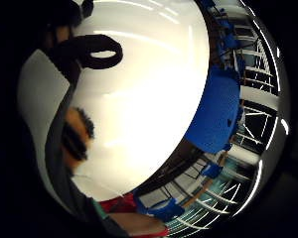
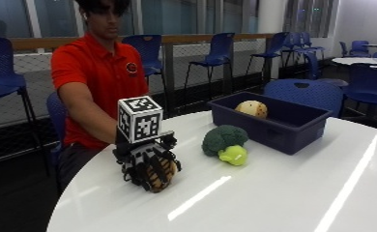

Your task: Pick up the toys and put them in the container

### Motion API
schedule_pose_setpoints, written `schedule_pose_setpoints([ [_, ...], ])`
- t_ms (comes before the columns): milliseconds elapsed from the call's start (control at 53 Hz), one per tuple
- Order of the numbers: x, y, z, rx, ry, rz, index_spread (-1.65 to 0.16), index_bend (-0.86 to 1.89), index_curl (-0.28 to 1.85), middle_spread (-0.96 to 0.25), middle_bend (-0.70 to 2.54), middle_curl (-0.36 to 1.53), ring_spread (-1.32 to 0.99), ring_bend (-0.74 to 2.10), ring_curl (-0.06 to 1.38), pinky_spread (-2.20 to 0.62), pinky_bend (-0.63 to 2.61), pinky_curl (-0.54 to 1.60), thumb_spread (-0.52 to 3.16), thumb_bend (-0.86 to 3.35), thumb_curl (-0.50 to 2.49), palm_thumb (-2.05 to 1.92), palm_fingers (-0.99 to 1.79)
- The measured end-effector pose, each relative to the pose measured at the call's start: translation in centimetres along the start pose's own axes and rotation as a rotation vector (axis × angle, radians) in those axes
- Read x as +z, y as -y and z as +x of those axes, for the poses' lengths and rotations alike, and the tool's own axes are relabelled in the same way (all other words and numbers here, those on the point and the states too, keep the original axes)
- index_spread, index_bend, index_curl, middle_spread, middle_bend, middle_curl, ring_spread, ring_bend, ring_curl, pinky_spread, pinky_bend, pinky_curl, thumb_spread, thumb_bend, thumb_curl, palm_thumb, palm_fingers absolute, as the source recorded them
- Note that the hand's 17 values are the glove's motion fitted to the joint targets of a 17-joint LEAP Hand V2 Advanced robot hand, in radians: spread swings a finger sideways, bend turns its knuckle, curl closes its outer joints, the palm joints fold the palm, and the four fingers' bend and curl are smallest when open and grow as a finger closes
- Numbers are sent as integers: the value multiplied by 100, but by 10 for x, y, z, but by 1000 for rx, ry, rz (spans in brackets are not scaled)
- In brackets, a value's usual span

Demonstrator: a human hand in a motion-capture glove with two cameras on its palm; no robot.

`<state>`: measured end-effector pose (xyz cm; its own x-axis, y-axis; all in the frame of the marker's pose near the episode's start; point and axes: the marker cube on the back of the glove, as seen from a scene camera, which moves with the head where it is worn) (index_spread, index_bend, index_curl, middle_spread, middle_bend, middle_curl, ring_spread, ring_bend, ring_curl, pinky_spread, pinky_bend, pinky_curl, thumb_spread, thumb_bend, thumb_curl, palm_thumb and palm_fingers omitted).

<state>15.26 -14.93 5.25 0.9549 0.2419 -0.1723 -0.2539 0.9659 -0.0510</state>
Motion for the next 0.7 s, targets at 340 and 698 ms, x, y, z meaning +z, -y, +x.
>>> schedule_pose_setpoints([
  [340, 0, 4, 1, 56, -33, 74, -42, 14, 25, -18, 20, 21, -28, 85, 37, -38, 133, 39, 140, 13, 38, 32, 46],
  [698, -4, 5, -2, 22, -128, 245, -42, 24, 32, -36, 46, 36, -46, 93, 42, -47, 107, 35, 106, 15, 62, 58, 100],
])
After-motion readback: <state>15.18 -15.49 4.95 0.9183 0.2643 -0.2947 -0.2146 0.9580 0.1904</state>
